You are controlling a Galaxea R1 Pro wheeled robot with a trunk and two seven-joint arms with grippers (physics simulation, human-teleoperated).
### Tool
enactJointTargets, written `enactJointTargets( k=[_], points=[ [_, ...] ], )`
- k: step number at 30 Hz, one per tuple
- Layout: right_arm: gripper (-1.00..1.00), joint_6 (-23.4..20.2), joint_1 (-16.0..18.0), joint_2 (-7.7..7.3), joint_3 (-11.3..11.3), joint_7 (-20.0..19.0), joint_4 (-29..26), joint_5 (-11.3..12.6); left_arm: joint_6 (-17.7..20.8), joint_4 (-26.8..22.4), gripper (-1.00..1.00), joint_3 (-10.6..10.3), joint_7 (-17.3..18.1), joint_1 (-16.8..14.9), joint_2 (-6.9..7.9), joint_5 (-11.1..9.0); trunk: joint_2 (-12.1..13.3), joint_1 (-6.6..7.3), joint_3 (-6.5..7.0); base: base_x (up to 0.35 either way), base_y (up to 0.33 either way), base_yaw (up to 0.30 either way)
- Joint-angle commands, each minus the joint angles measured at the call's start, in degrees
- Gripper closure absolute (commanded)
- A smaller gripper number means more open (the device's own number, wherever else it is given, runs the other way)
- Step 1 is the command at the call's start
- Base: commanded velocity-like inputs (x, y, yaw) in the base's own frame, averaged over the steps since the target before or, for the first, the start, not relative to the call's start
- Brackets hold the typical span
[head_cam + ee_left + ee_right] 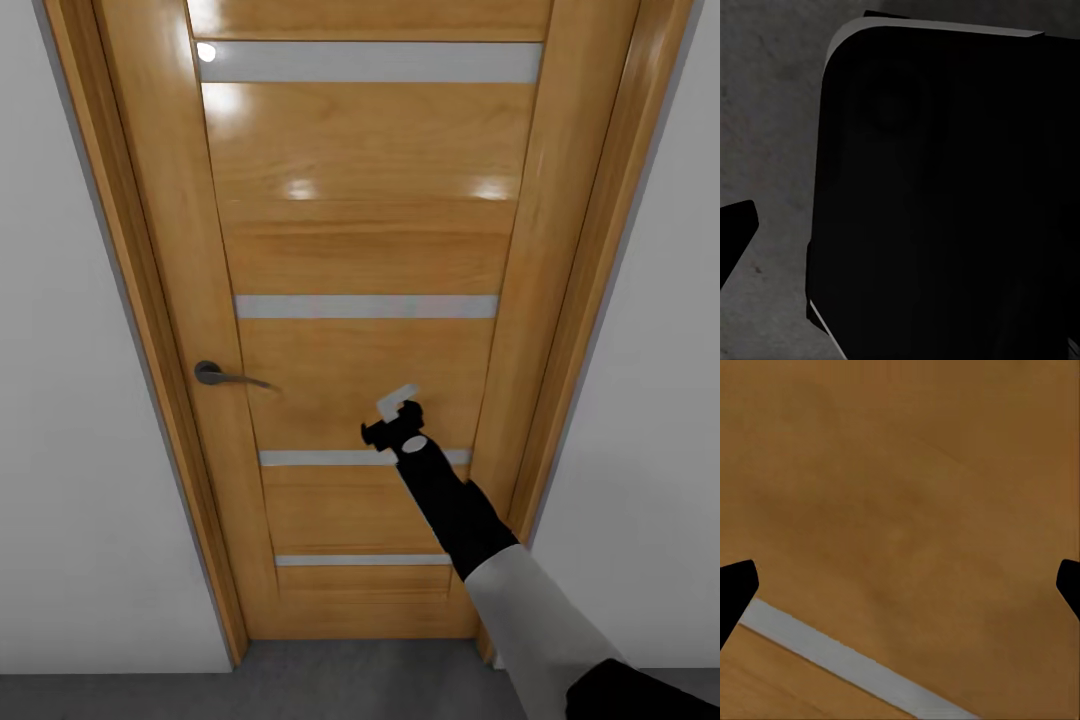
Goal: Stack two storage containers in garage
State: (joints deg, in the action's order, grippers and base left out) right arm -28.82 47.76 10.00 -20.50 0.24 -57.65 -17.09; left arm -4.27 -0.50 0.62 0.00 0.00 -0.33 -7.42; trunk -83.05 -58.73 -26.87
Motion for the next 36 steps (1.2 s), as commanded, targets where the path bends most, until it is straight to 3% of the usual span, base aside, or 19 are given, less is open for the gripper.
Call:
enactJointTargets(
  k=[1,8,17,20,24,36],
  points=[
    [-1.00,-0.3,0.1,0.00,-0.5,0.0,0.1,-0.4,-0.1,0.0,-1.00,0.0,0.0,0.0,-0.03,-0.5,0.0,0.00,-0.05,0.000,0.000,0.000],
    [-1.00,1.7,1.7,0.00,-5.3,0.0,3.0,-0.5,-0.1,0.0,-1.00,0.0,0.0,0.0,-0.03,-0.5,0.0,0.00,-0.05,0.000,0.000,0.000],
    [-1.00,5.1,3.1,0.00,-8.2,0.0,6.2,-0.7,-0.1,0.0,-1.00,0.0,0.0,0.0,-0.02,-0.5,0.0,0.00,-0.05,0.066,0.000,0.000],
    [-1.00,6.0,3.2,0.00,-10.5,0.0,6.8,-0.9,-0.1,0.0,-1.00,0.0,0.1,0.0,0.01,-0.4,0.0,0.00,-0.05,0.108,0.000,0.000],
    [-1.00,6.5,3.3,0.00,-11.5,0.0,7.3,-0.9,-0.1,0.0,-1.00,0.0,0.1,0.0,0.06,-0.4,0.0,0.00,-0.05,0.206,0.000,0.000],
    [-1.00,5.9,3.4,0.00,-11.5,0.9,6.8,-1.2,-0.1,0.0,-1.00,0.0,0.1,0.0,0.07,-0.4,0.0,0.00,-0.05,0.261,0.000,0.000]
  ],
)
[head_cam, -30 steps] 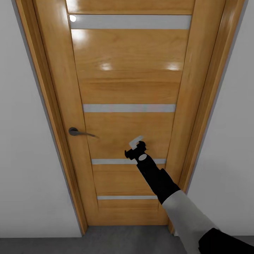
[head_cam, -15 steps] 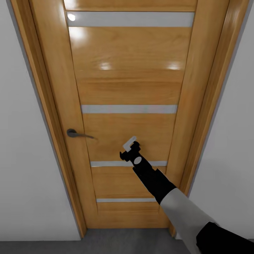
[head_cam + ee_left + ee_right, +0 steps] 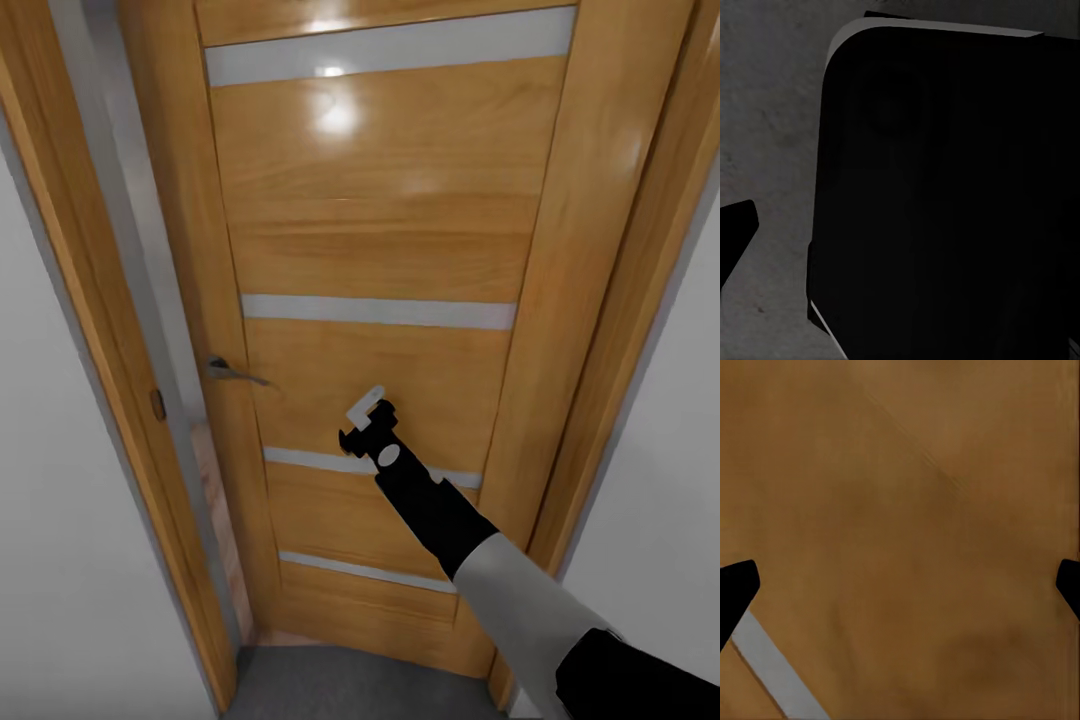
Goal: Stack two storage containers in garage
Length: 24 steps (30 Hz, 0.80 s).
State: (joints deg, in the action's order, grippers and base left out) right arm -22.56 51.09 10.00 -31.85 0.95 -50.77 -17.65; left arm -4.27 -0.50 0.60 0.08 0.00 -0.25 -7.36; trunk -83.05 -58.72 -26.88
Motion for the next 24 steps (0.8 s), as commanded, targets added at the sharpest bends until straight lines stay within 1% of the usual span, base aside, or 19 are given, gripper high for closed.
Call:
enactJointTargets(
  k=[1,3,4,6,8,9,10,12,17,24],
  points=[
    [-1.00,-0.5,0.1,0.00,-0.1,0.2,-0.3,-0.7,-0.1,0.0,-1.00,0.0,0.0,0.0,-0.01,-0.5,0.0,-0.01,-0.05,0.061,0.000,0.000],
    [-1.00,-0.5,0.1,0.00,-0.1,0.2,-1.1,-0.7,-0.1,0.0,-1.00,0.0,0.0,0.0,-0.01,-0.5,0.0,-0.01,-0.05,0.023,0.000,0.000],
    [-1.00,-0.6,0.1,0.00,-0.1,0.4,-2.8,-0.7,-0.1,0.0,-1.00,0.0,0.0,0.0,-0.01,-0.5,0.0,-0.01,-0.05,0.004,0.000,0.000],
    [-1.00,-0.7,0.1,0.00,-0.2,0.8,-3.3,-1.2,-0.1,0.0,-1.00,0.0,0.0,0.0,-0.01,-0.5,0.0,-0.01,-0.05,0.002,0.000,0.000],
    [-1.00,-1.2,0.1,0.00,0.0,1.3,-3.5,-3.4,-0.1,0.0,-1.00,0.0,0.0,0.0,-0.01,-0.5,0.0,-0.01,-0.05,0.000,0.000,0.000],
    [-1.00,-2.8,0.1,0.00,0.1,1.5,-3.6,-6.0,-0.1,0.0,-1.00,0.0,0.0,0.0,-0.01,-0.5,0.0,-0.01,-0.05,0.000,0.000,0.000],
    [-1.00,-3.5,0.1,0.00,0.1,1.5,-3.7,-6.8,-0.1,0.0,-1.00,0.0,0.0,0.0,-0.01,-0.5,0.0,-0.01,-0.05,0.000,0.000,0.000],
    [-1.00,-4.1,0.1,0.00,0.2,1.5,-3.7,-7.5,-0.1,0.0,-1.00,0.0,0.0,0.0,-0.01,-0.5,0.0,-0.01,-0.05,0.000,0.000,0.000],
    [-1.00,-4.8,0.1,0.00,0.6,1.2,-3.8,-7.7,-0.1,0.0,-1.00,0.0,0.0,0.0,-0.01,-0.5,0.0,-0.01,-0.05,0.000,0.000,0.000],
    [-1.00,-4.7,0.1,0.00,0.5,1.6,-3.9,-7.8,-0.1,0.0,-1.00,0.0,0.0,0.0,-0.08,-0.5,0.0,-0.01,-0.05,0.005,0.000,0.000]
  ],
)
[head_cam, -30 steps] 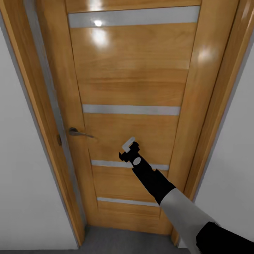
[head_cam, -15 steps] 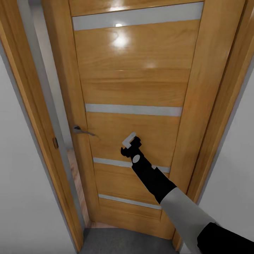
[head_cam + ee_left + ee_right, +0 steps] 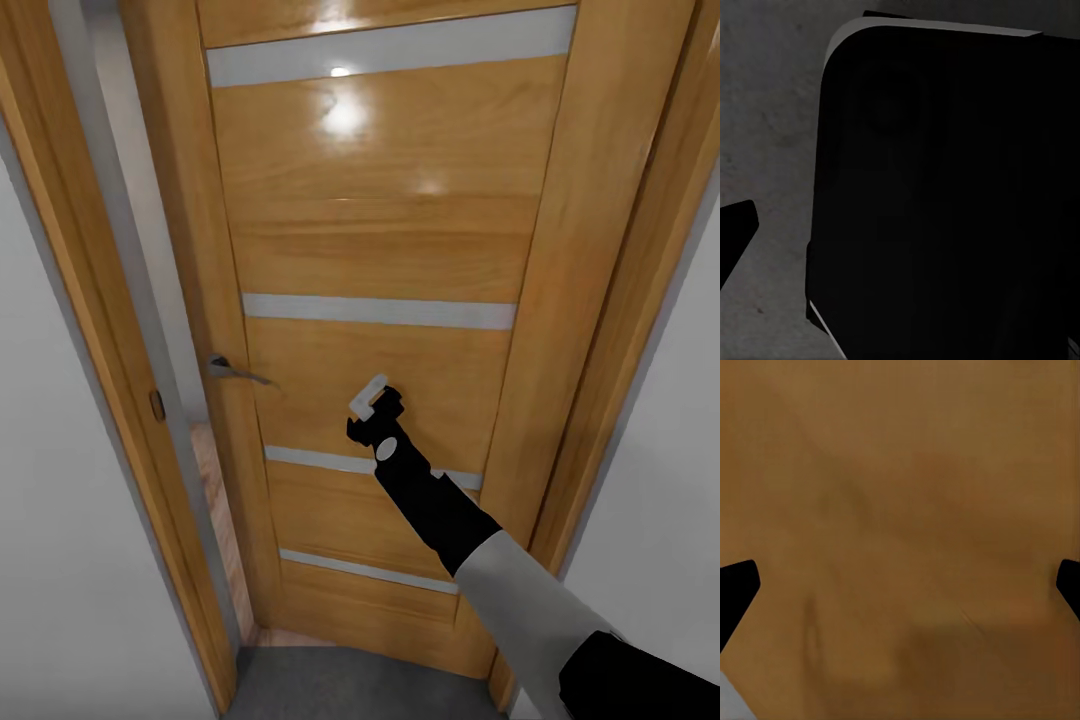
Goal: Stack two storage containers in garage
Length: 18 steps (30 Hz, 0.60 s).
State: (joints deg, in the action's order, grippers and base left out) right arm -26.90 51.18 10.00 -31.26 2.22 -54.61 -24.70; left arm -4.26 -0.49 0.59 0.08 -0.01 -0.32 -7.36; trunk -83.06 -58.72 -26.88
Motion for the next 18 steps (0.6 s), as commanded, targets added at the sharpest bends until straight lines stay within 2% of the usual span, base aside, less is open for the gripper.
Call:
enactJointTargets(
  k=[1,18],
  points=[
    [-1.00,-0.3,0.1,0.00,-0.1,0.3,0.0,-0.6,-0.1,0.0,-1.00,0.0,0.0,0.0,0.03,-0.5,0.0,-0.01,-0.05,0.105,0.000,0.000],
    [-1.00,0.0,0.1,0.00,-0.2,0.4,0.9,-0.4,-0.1,0.0,-1.00,0.0,0.0,0.0,0.14,-0.5,0.0,-0.01,-0.05,0.259,0.000,0.000]
  ],
)
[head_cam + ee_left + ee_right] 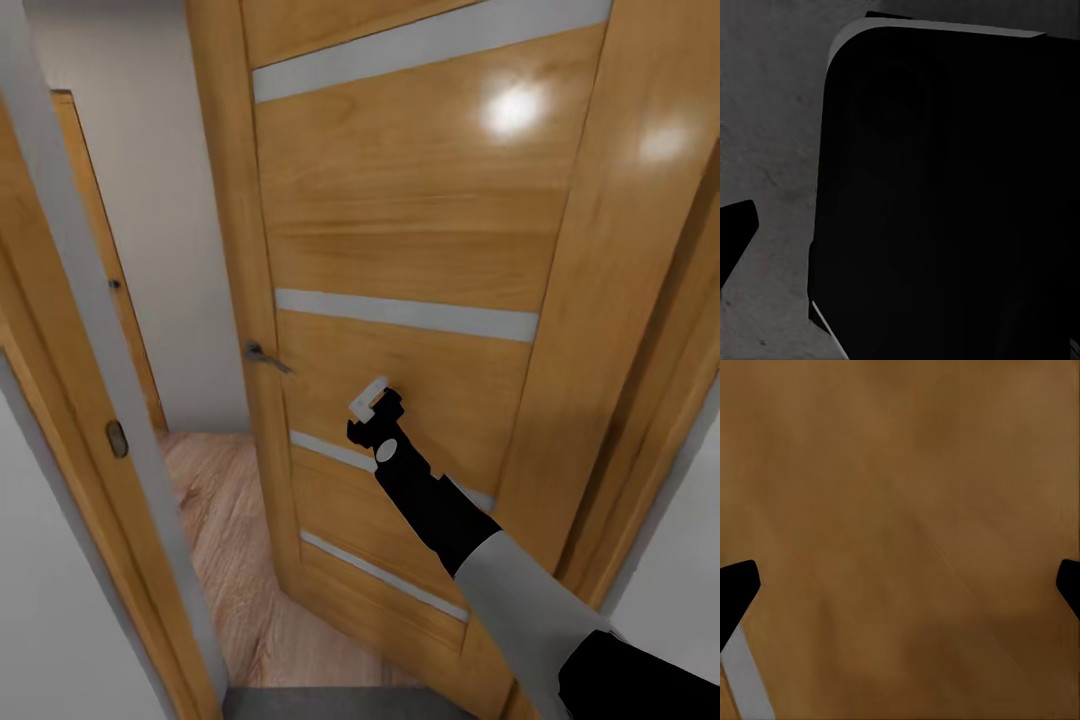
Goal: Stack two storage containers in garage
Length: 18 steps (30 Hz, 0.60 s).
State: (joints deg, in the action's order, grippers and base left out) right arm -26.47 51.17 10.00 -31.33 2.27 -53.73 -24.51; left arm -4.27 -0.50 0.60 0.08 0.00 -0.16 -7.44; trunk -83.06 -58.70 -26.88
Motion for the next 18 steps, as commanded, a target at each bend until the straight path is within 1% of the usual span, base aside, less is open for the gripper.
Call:
enactJointTargets(
  k=[1,6,10,12,13,14,15,16,17,18],
  points=[
    [-1.00,-0.4,0.1,0.00,-0.1,0.3,0.0,-0.6,-0.1,0.0,-1.00,0.0,0.0,0.0,-0.04,-0.5,0.0,-0.02,-0.05,0.208,0.000,0.000],
    [-1.00,-0.8,0.1,0.00,-0.1,0.5,0.6,-0.6,-0.1,0.0,-1.00,0.0,0.0,0.0,-0.09,-0.5,0.0,-0.02,-0.05,0.099,0.000,0.000],
    [-1.00,-0.5,0.3,0.00,-0.2,0.6,4.6,-0.7,-0.1,0.0,-1.00,0.0,0.0,0.0,-0.10,-0.4,0.0,-0.02,-0.05,0.015,0.000,0.000],
    [-1.00,-0.3,0.8,0.00,-0.2,0.7,5.7,-0.6,-0.1,0.0,-1.00,0.0,0.0,0.0,-0.10,-0.4,0.0,-0.02,-0.05,0.005,0.000,0.000],
    [-1.00,-0.2,3.6,0.00,-0.1,0.7,9.2,-0.5,-0.1,0.0,-1.00,0.0,0.0,0.0,-0.10,-0.4,0.0,-0.02,-0.05,0.002,0.000,0.000],
    [-1.00,-0.2,4.5,0.00,-0.1,0.7,10.4,-0.5,-0.1,0.0,-1.00,0.0,0.0,0.0,-0.10,-0.4,0.0,-0.02,-0.05,0.001,0.000,0.000],
    [-1.00,0.1,7.4,0.00,0.1,0.8,14.3,0.1,-0.1,0.0,-1.00,0.0,0.0,0.0,-0.10,-0.4,0.0,-0.02,-0.05,0.000,0.000,0.000],
    [-1.00,0.2,8.3,0.00,0.1,0.9,15.4,0.5,-0.1,0.0,-1.00,0.0,0.0,0.0,-0.10,-0.4,0.0,-0.02,-0.05,0.000,0.000,0.000],
    [-1.00,0.4,10.5,0.00,0.1,1.2,18.1,2.6,-0.1,0.0,-1.00,0.0,0.0,0.0,-0.10,-0.4,0.0,-0.02,-0.05,0.000,0.000,0.000],
    [-1.00,0.5,11.6,0.00,0.1,1.5,19.3,4.2,-0.1,0.0,-1.00,0.0,0.0,0.0,-0.10,-0.4,0.0,-0.02,-0.05,0.000,0.000,0.000]
  ],
)
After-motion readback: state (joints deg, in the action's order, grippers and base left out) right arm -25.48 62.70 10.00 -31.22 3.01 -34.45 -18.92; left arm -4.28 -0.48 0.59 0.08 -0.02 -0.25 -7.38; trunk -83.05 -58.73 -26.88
